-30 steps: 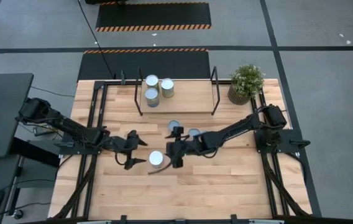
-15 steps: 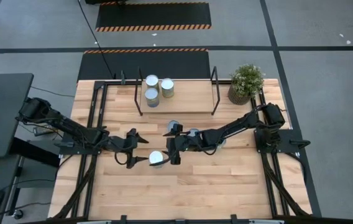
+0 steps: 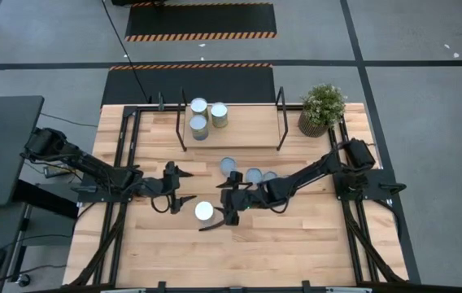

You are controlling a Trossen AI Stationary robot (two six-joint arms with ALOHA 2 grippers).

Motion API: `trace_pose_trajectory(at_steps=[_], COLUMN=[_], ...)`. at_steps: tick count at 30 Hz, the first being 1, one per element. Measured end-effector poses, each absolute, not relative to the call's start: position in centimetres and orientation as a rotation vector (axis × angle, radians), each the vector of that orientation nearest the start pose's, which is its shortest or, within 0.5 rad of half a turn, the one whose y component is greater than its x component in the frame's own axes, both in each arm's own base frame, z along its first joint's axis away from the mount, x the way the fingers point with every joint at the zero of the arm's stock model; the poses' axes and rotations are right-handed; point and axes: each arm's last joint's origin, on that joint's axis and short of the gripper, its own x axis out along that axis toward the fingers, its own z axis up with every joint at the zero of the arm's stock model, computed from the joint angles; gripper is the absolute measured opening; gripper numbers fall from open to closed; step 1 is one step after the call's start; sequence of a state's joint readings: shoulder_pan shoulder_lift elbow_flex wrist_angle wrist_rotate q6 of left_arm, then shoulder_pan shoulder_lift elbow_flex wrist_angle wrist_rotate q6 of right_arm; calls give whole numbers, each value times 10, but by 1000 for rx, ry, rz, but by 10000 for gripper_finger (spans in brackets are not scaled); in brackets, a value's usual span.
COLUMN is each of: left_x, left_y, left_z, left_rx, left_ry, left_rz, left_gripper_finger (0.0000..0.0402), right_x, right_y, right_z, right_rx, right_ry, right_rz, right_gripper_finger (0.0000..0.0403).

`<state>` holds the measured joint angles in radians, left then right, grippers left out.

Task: Pick and place cans onto a shelf
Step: Put the canned peaches on the shelf

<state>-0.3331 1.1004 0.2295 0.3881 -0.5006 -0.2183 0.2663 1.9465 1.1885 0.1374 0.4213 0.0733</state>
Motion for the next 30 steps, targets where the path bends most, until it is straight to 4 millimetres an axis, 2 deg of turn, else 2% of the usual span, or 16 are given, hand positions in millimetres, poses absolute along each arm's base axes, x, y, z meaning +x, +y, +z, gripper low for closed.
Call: trace_pose_trajectory(at_steps=[6, 15, 19, 23, 30], left_x=[177, 179, 183, 187, 190], left_y=[-54, -58, -60, -60, -57], left_z=[139, 143, 144, 141, 139], left_rx=[-83, -134, -135, -109, -66], left_ry=[533, 498, 463, 448, 414], left_rz=[22, -27, -36, -33, 96], left_gripper_finger=[389, 389, 389, 389, 389], right_x=[395, 407, 411, 411, 404], right_y=[101, 65, 60, 64, 90], right_z=[170, 174, 172, 173, 170], right_rx=[-215, -161, -141, -130, -114], right_ry=[607, 579, 563, 553, 581], right_rz=[-260, -223, -166, -148, -136], right_gripper_finger=[357, 357, 357, 357, 357])
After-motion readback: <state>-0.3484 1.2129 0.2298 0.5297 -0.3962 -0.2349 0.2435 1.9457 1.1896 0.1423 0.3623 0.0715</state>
